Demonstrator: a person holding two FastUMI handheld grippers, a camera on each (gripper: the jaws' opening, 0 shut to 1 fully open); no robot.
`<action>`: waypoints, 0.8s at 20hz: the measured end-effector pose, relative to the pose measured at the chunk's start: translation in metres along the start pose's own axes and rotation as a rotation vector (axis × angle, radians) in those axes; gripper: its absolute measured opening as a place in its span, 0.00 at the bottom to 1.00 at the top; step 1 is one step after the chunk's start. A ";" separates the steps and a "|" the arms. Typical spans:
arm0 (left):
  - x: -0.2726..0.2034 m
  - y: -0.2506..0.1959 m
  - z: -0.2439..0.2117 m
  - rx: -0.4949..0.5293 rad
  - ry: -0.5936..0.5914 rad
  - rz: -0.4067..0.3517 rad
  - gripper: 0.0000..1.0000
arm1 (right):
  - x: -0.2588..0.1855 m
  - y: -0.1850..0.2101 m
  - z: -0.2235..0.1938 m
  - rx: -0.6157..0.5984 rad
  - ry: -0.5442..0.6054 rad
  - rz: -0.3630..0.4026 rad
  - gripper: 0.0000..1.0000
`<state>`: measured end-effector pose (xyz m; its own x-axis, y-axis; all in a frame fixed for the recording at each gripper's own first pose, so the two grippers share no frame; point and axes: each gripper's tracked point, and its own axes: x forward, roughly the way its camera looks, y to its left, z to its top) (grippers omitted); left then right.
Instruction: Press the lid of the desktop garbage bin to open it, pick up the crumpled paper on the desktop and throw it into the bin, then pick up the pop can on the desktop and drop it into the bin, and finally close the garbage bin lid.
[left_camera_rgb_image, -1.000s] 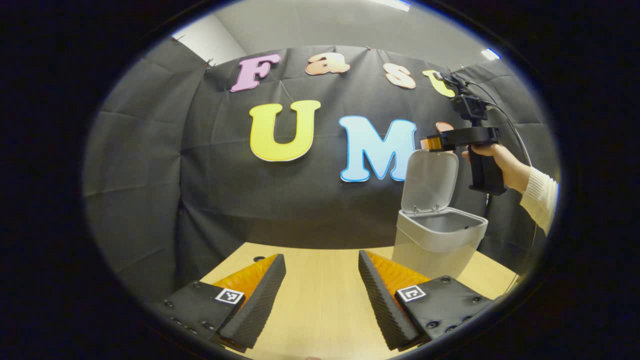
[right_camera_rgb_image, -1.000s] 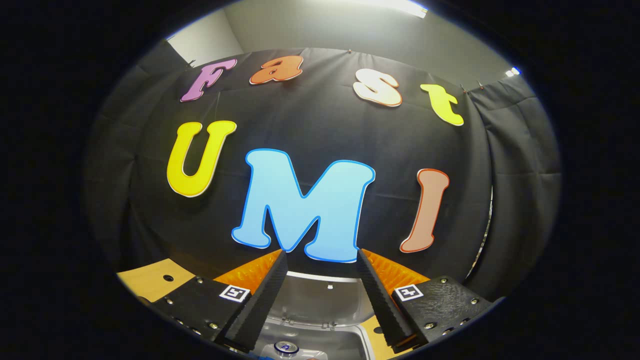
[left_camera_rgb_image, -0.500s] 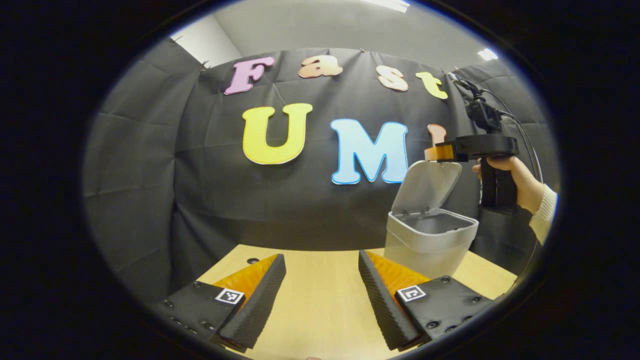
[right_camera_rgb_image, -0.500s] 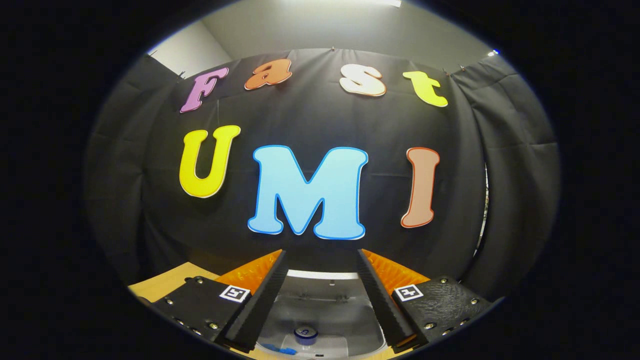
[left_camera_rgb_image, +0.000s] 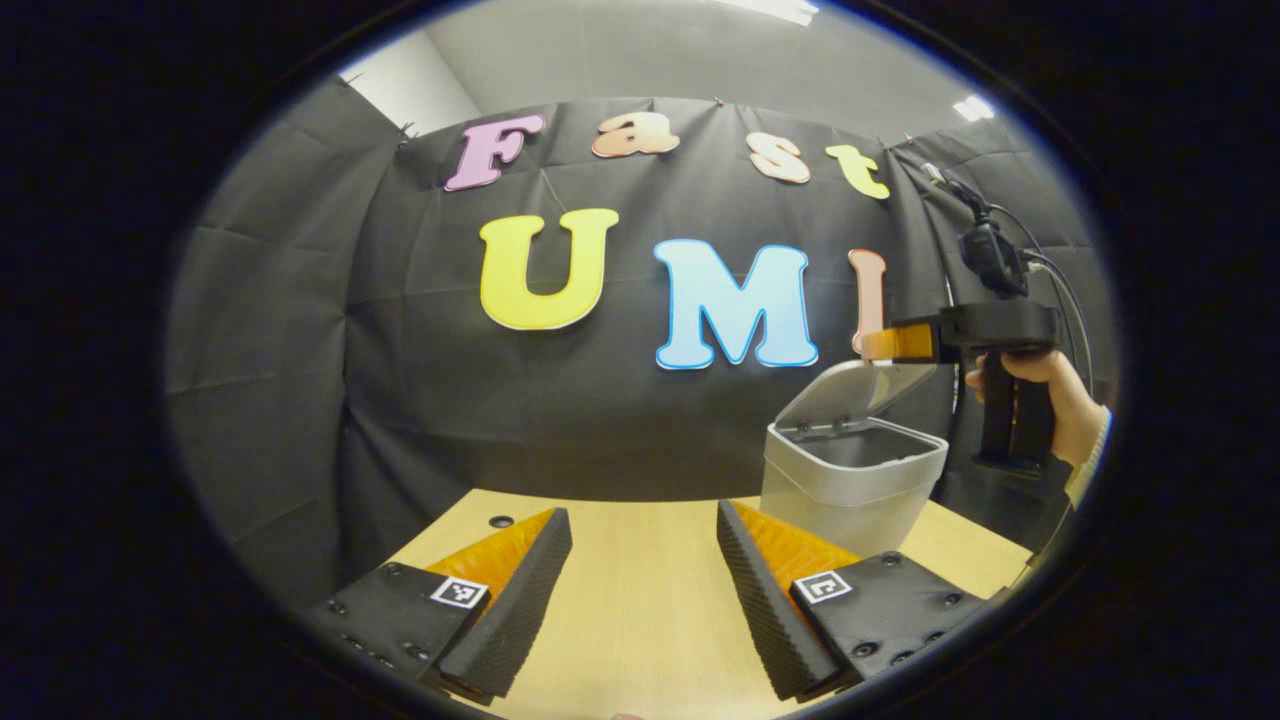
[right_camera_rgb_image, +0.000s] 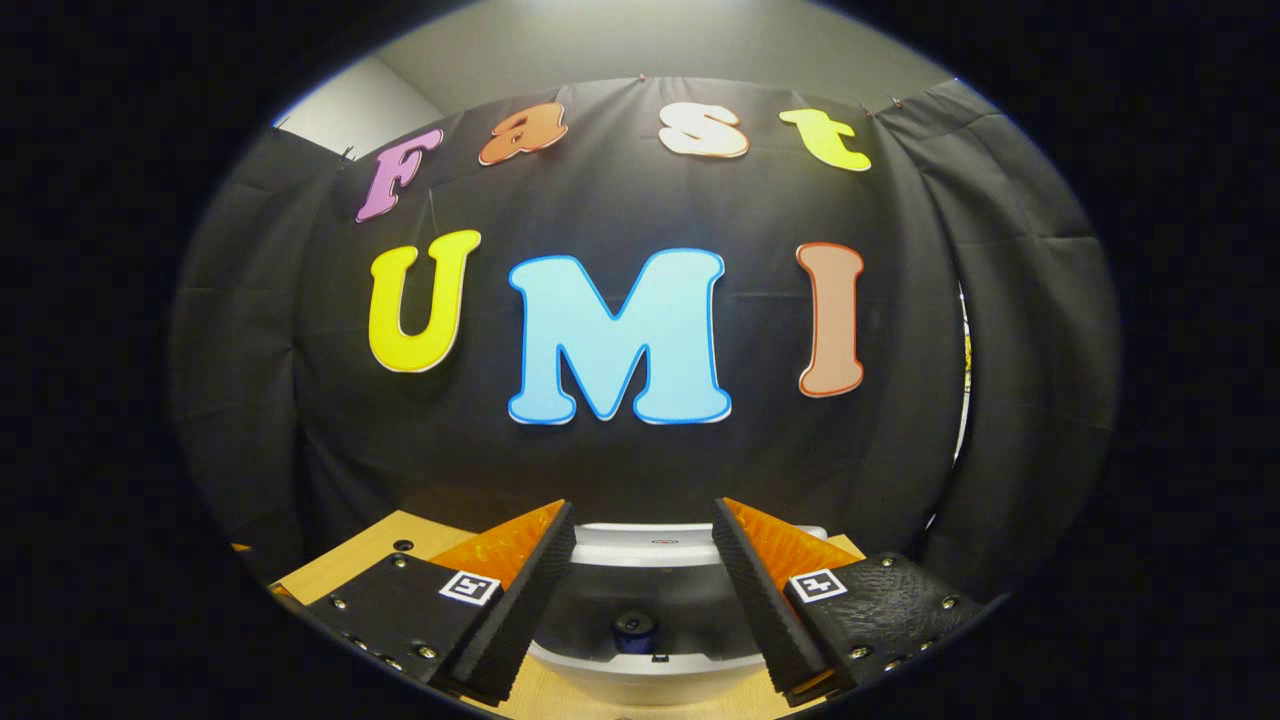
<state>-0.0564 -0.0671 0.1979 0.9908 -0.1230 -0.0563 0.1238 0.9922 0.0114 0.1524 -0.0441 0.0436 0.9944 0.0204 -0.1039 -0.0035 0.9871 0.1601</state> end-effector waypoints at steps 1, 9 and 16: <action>0.001 -0.001 0.001 0.000 0.000 -0.001 0.95 | 0.001 0.000 -0.009 0.003 0.018 0.003 0.90; -0.004 0.006 -0.002 0.002 0.008 0.013 0.95 | 0.016 -0.001 -0.056 0.009 0.076 0.000 0.90; -0.004 0.010 -0.002 0.002 0.008 0.020 0.95 | 0.025 -0.004 -0.071 -0.028 0.042 -0.011 0.94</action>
<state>-0.0593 -0.0567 0.1965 0.9926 -0.1031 -0.0643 0.1043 0.9944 0.0142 0.1695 -0.0363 -0.0295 0.9891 0.0153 -0.1465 0.0041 0.9914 0.1310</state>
